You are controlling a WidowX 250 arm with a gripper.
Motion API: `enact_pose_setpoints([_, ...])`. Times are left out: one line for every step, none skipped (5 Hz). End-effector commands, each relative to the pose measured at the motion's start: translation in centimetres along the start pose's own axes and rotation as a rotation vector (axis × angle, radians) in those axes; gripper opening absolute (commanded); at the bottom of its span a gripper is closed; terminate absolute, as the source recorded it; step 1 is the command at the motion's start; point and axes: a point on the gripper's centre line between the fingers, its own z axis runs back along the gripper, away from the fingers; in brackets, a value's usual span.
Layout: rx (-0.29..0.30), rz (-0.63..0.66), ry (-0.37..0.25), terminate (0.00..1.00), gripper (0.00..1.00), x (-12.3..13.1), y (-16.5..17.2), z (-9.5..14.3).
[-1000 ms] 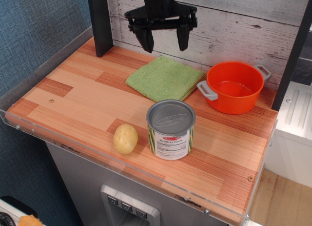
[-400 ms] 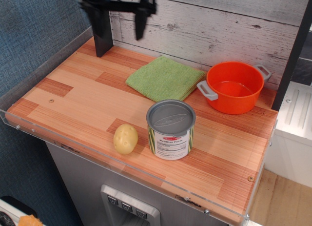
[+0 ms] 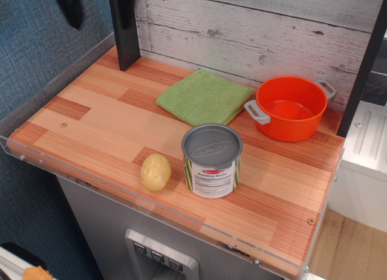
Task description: Place the green towel to the left of the red pot
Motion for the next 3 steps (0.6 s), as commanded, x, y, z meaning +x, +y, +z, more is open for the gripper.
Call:
enact_pose_setpoints([0.015, 0.082, -0.057, 0.0, 1.0, 4.8, 2.1, 0.5])
enact_pose_setpoints([0.026, 0.119, -0.073, 0.0, 1.0, 6.4, 2.8, -0.5])
enact_pose_setpoints([0.026, 0.119, -0.073, 1.0, 1.0, 6.4, 2.8, -0.5])
